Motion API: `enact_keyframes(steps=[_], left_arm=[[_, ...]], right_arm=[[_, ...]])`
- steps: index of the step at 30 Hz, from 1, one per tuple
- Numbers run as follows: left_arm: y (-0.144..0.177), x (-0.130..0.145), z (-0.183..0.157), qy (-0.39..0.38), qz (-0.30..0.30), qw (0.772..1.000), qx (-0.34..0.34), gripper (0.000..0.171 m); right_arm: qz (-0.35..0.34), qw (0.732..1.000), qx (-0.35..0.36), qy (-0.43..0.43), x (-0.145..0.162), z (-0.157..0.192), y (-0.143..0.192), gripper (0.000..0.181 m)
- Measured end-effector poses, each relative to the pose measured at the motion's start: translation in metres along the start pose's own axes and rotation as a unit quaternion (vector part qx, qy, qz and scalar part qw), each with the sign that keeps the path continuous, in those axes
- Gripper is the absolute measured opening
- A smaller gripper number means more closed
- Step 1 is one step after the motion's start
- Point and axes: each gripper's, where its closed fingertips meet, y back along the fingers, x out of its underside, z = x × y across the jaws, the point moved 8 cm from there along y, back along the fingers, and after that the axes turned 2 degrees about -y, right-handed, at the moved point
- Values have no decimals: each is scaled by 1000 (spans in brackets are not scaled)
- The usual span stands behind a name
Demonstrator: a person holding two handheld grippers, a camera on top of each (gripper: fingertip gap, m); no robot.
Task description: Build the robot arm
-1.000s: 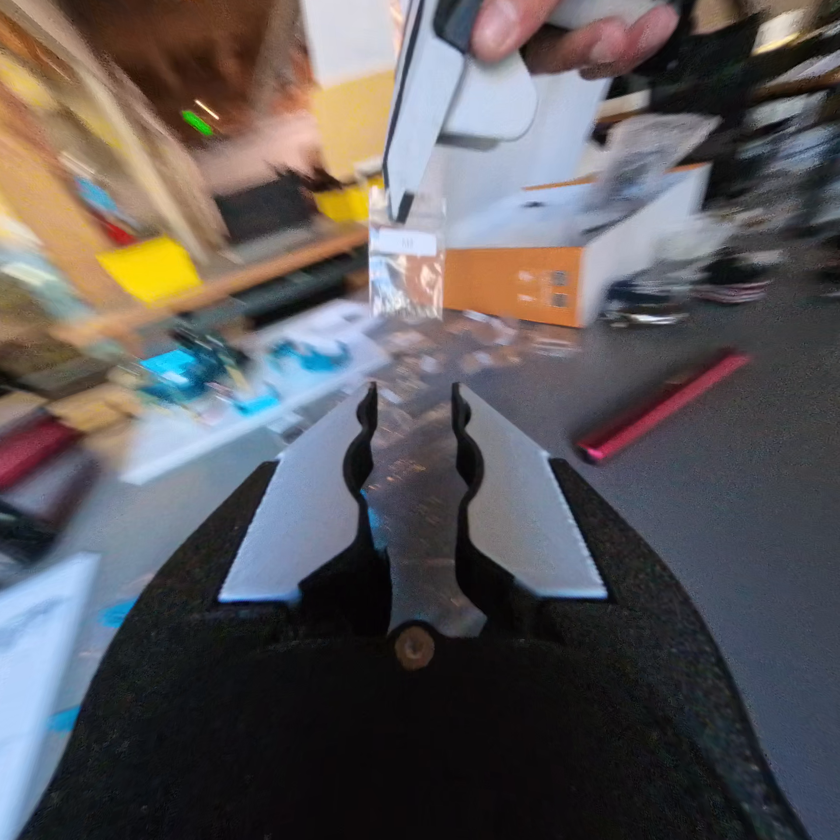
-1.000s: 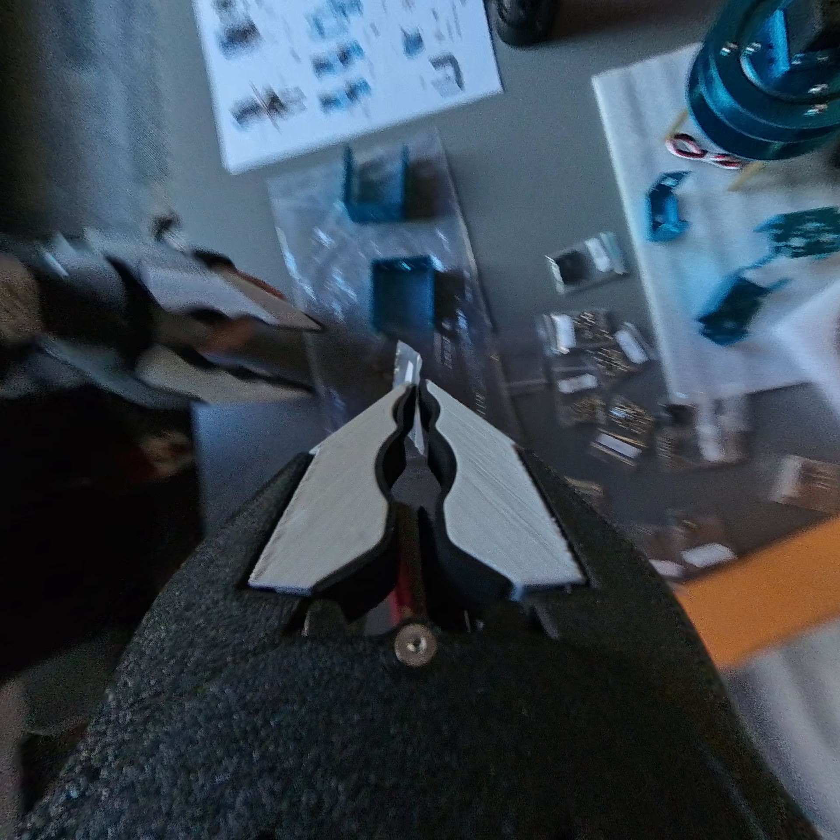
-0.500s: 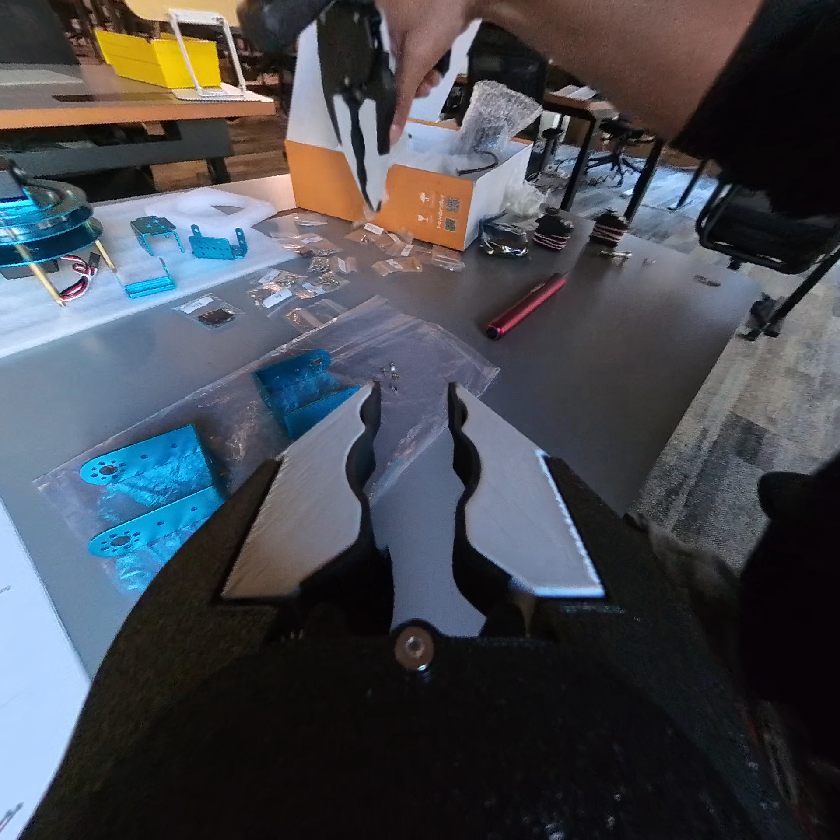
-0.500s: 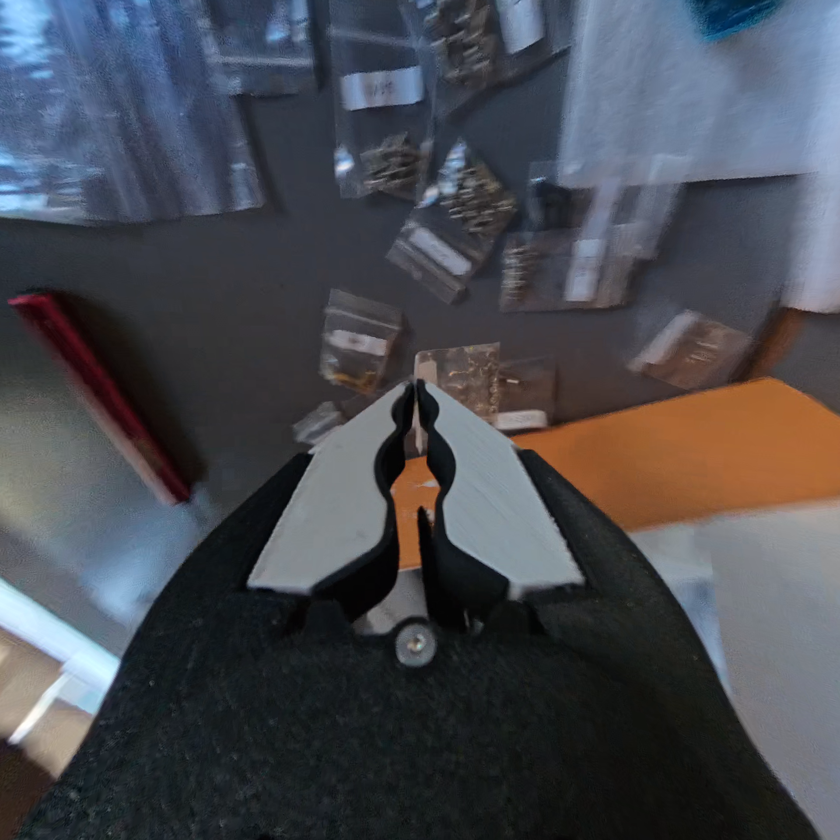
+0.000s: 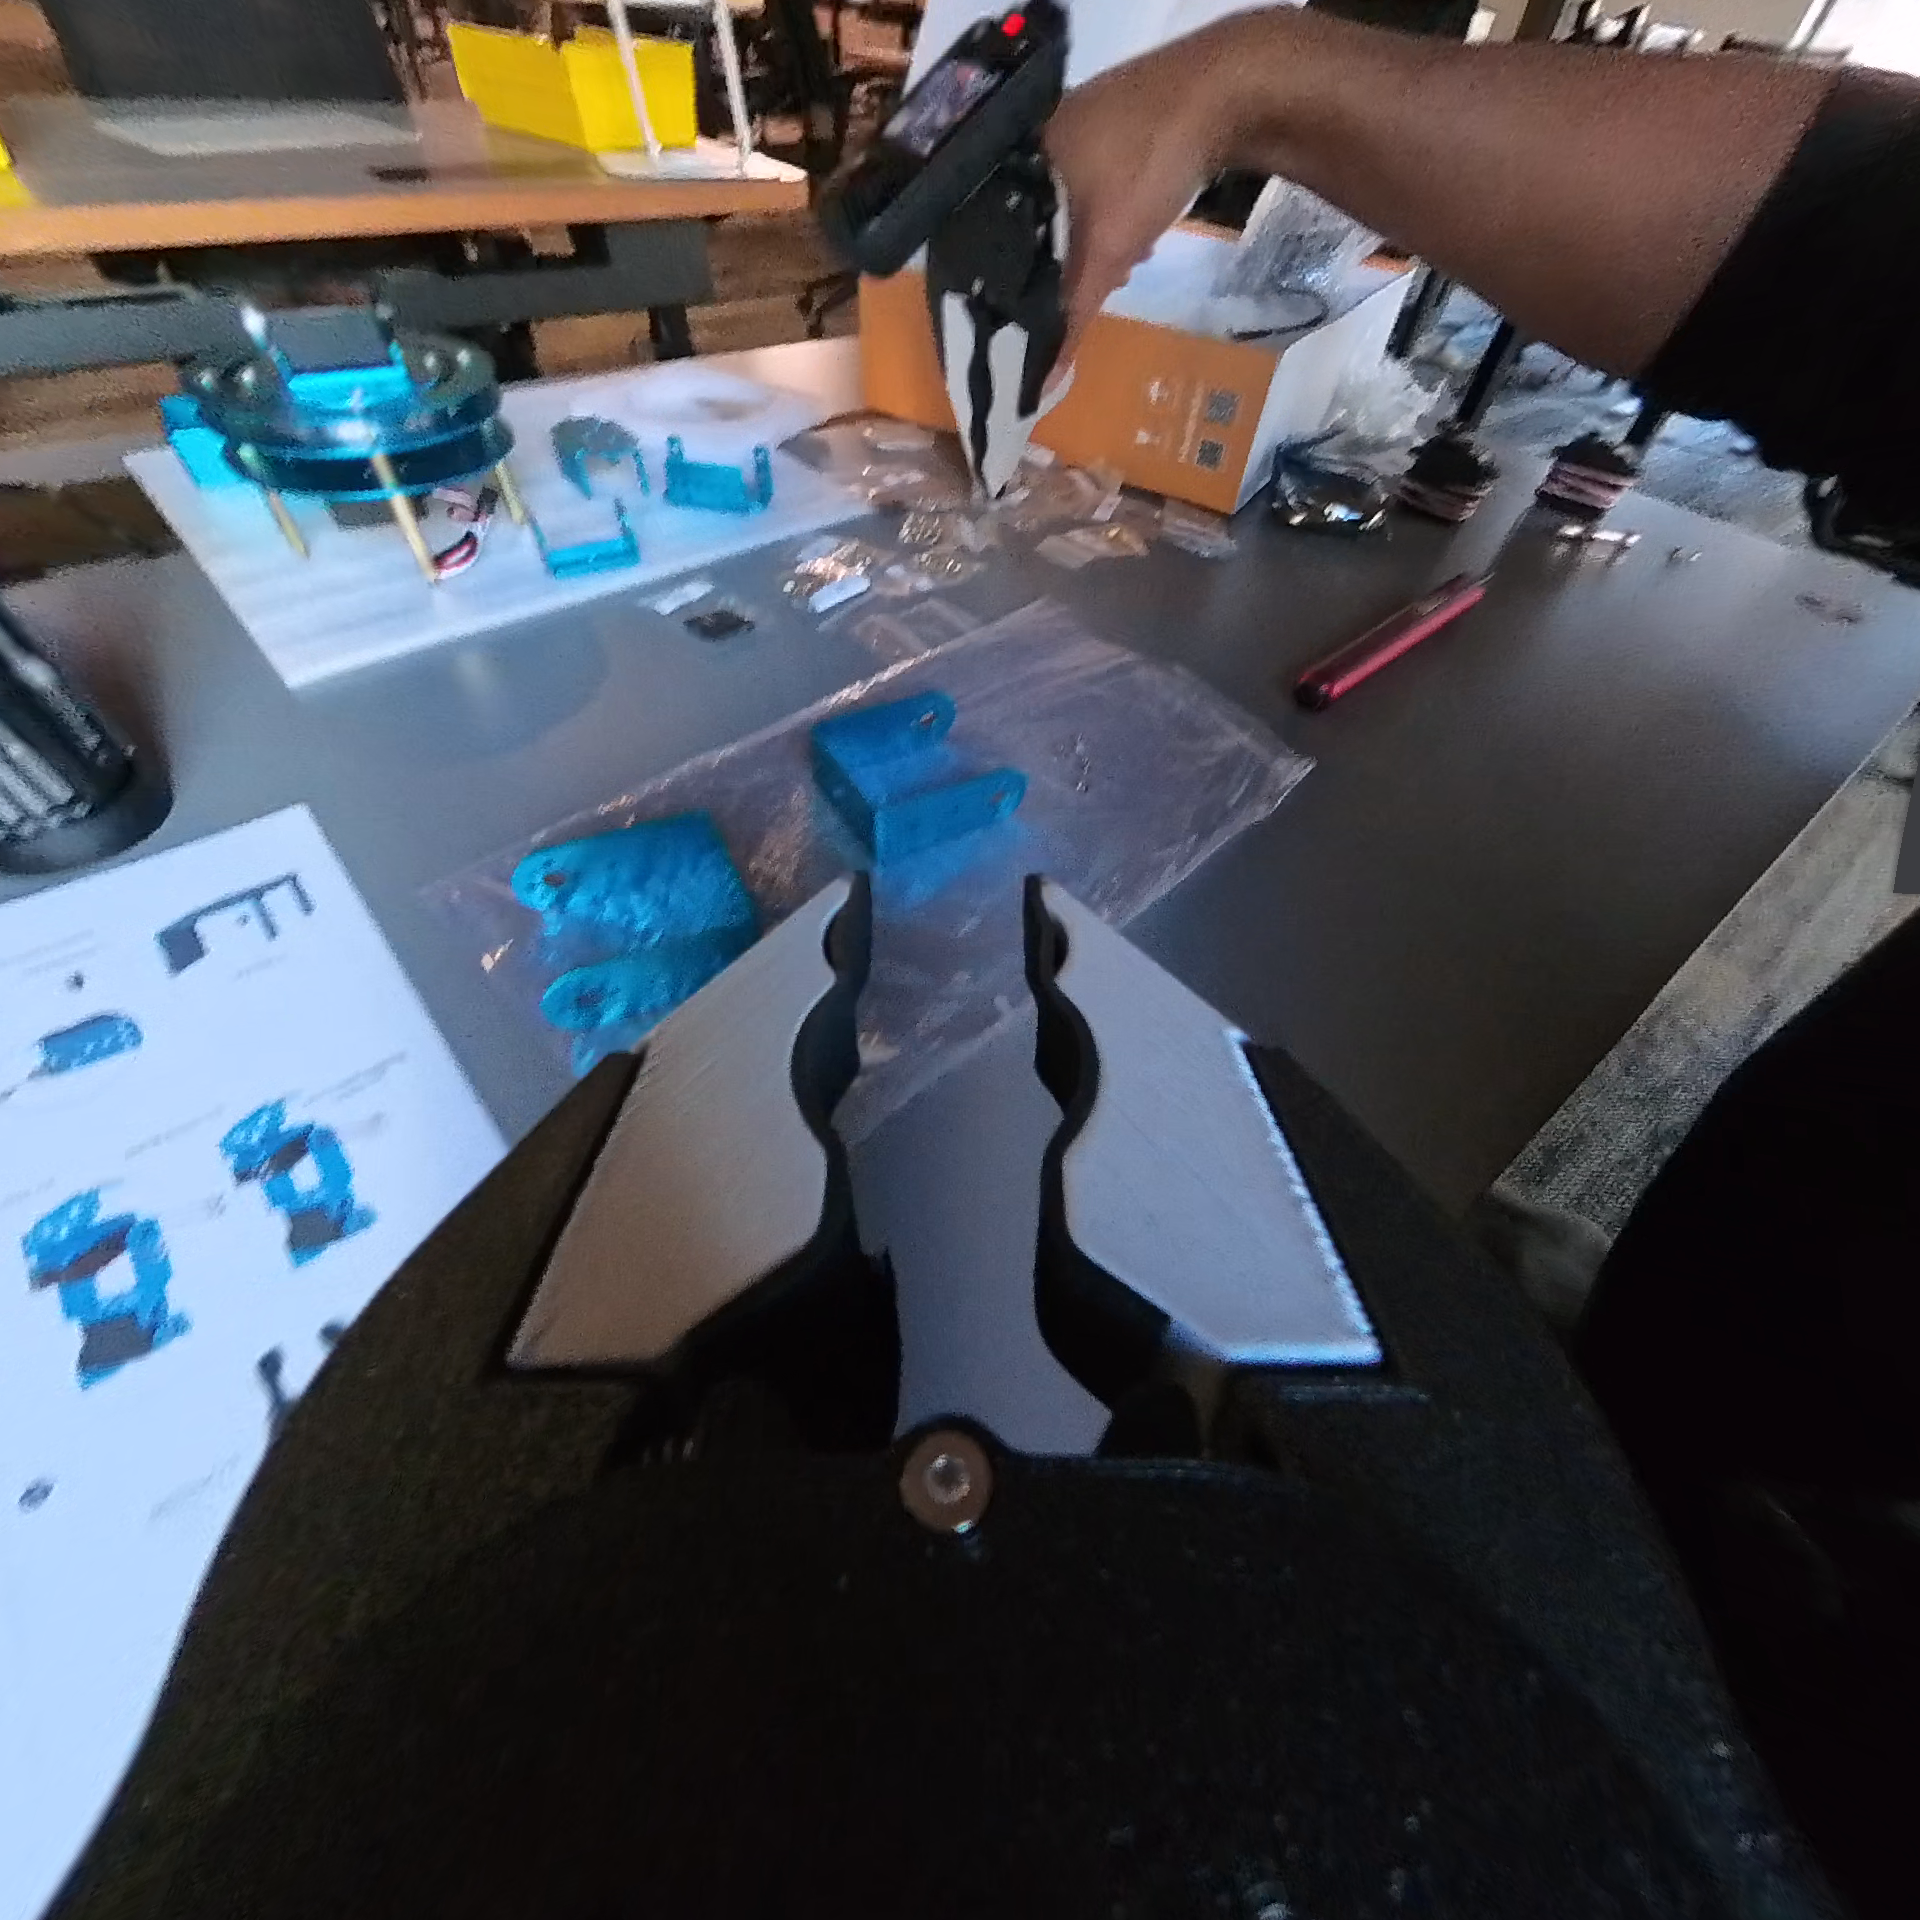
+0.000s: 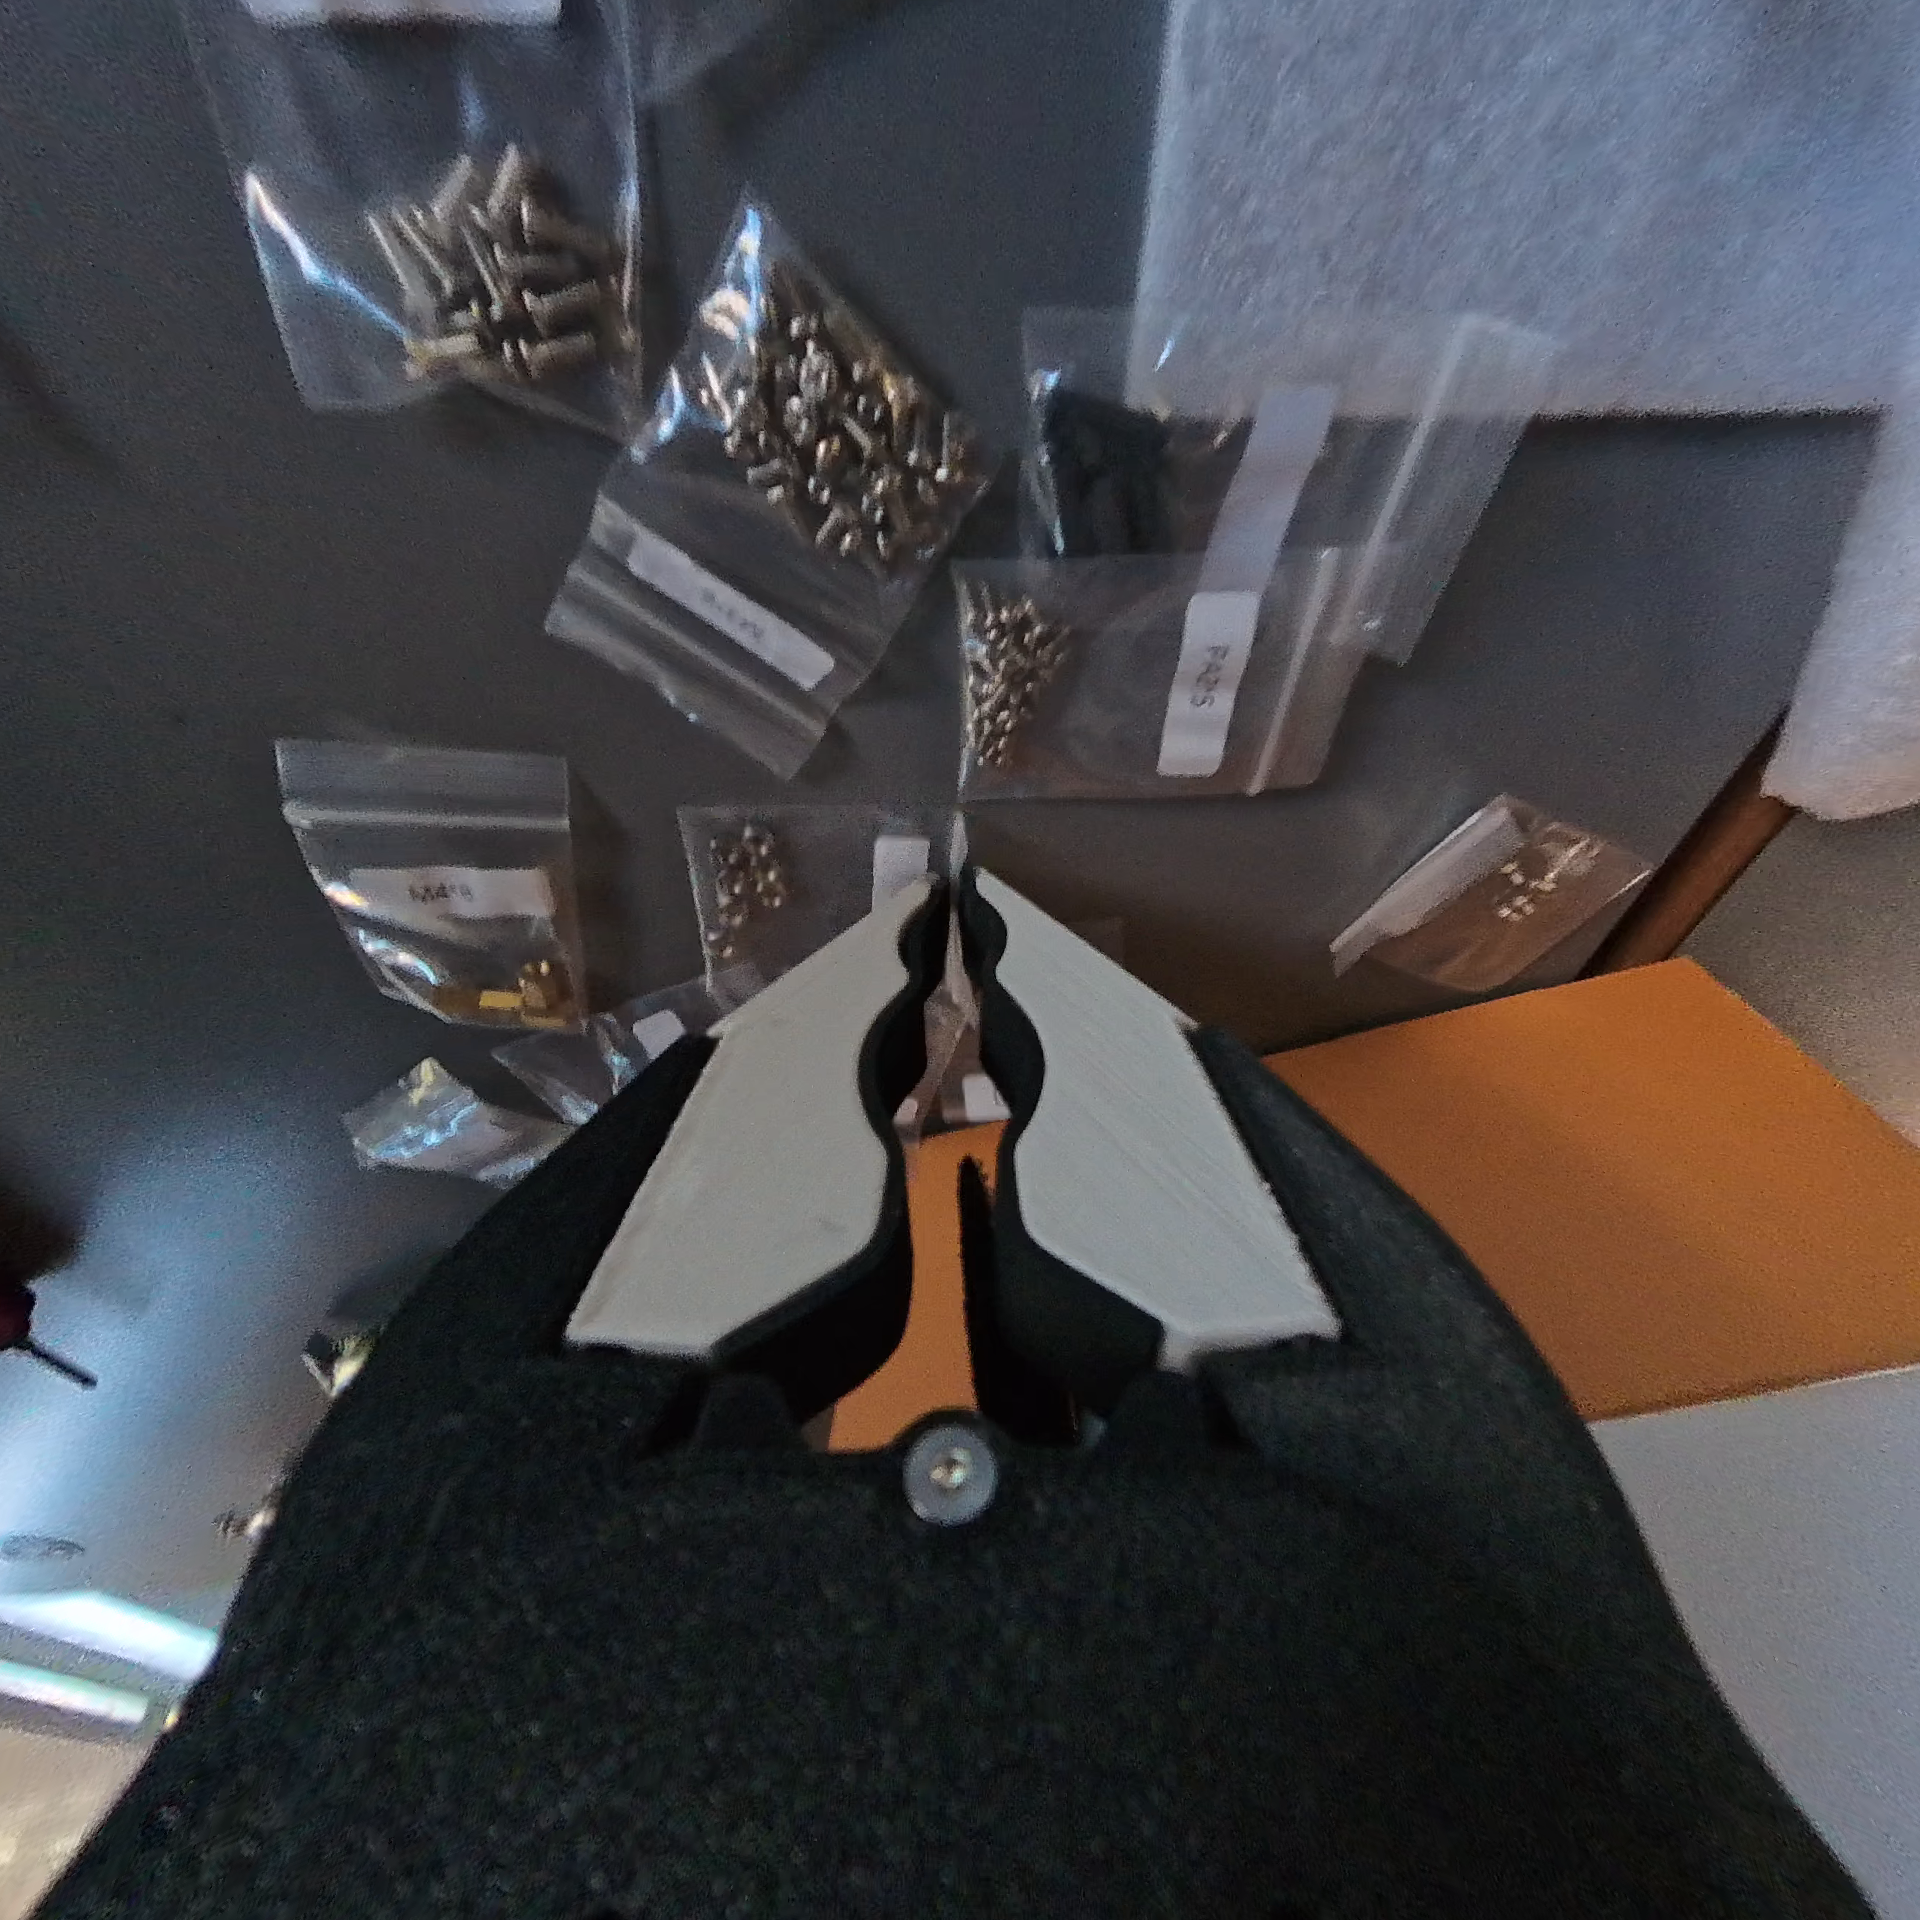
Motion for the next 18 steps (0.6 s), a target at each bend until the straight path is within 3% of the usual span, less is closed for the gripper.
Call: enact_keyframes(steps=[4,6,10,13,14,18], left_arm=[[22,22,15,9,25,998,-57,29],[37,28,21,26,26,996,-80,29],[78,38,39,67,20,989,-130,29],[113,50,60,89,25,982,-166,29],[125,55,69,86,31,979,-180,29],[168,65,121,90,45,957,-273,29]], right_arm=[[-26,999,23,-39,3,-2,6,32],[-42,996,45,-60,9,-1,17,37],[-173,971,104,-125,13,27,62,40],[-297,927,142,-179,17,75,90,41],[-351,903,143,-203,17,94,96,35],[-506,798,119,-305,12,154,91,39]])
